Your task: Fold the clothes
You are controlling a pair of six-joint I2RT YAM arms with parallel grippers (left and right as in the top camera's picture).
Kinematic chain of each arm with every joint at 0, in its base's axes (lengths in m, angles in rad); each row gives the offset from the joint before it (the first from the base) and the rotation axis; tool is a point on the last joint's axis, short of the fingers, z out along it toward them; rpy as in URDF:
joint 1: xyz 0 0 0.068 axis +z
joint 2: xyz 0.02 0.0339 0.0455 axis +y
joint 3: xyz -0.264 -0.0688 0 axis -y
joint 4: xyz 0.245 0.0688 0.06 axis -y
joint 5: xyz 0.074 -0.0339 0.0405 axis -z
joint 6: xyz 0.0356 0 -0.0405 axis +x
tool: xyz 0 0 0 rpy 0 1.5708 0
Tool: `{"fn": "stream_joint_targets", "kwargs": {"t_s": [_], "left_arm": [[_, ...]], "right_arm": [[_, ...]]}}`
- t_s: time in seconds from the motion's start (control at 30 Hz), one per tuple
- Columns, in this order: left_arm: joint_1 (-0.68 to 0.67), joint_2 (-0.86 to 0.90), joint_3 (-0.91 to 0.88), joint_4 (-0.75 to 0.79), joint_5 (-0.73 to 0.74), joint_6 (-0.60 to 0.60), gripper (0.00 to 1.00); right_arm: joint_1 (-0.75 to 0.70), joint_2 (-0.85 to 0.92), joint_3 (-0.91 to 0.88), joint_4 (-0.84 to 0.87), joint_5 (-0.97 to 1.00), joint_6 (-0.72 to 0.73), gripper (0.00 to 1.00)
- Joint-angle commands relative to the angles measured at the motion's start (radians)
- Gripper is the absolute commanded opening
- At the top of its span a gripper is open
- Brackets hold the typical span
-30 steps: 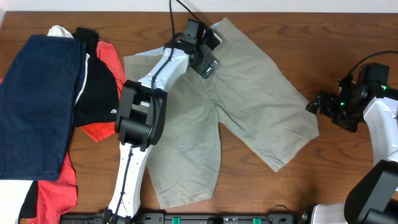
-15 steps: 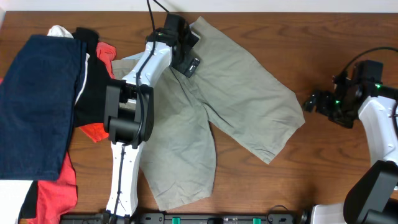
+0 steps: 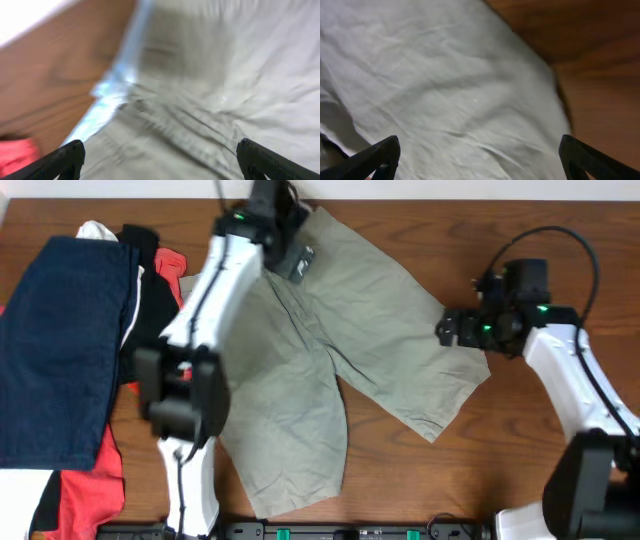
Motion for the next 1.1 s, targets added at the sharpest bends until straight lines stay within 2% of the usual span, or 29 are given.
{"fn": "stream_joint_targets", "kwargs": {"t_s": [0.0, 0.1, 0.33, 0.67, 0.77, 0.87, 0.97, 1.03, 1.07], "left_arm": [[0.045, -0.131, 0.010, -0.031, -0.014, -0.083, 0.98], [0.072, -0.178, 0.010, -0.053, -0.014, -0.083, 0.98], [0.117, -0.179, -0.004, -0.103, -0.014, -0.083, 0.98], [0.123, -0.179, -0.007, -0.139, -0.014, -0.083, 0.98], [0.123, -0.179, -0.007, -0.140, -0.014, -0.085, 0.98], [0.123, -0.179, -0.007, -0.140, -0.014, -0.102, 0.98], [0.123, -0.179, -0.007, -0.140, -0.010, -0.109, 0.98], [0.122, -0.179, -0.007, -0.140, -0.007, -0.109, 0.98], [0.122, -0.179, -0.007, -0.140, -0.007, -0.109, 0.98]], "right_arm": [[0.005, 0.084, 0.010, -0.009, 0.065, -0.012, 0.94], [-0.010, 0.144, 0.010, -0.012, 0.107, -0.004, 0.84], [-0.027, 0.179, 0.010, 0.003, 0.168, 0.022, 0.82], [-0.027, 0.253, 0.006, 0.041, 0.229, 0.025, 0.65], [-0.028, 0.279, 0.006, 0.041, 0.232, 0.027, 0.55], [-0.031, 0.288, 0.006, 0.054, 0.241, 0.044, 0.38], [-0.044, 0.289, 0.006, 0.104, 0.271, 0.071, 0.13], [-0.064, 0.289, 0.006, 0.159, 0.277, 0.079, 0.01], [-0.078, 0.289, 0.006, 0.196, 0.276, 0.086, 0.01]]}}
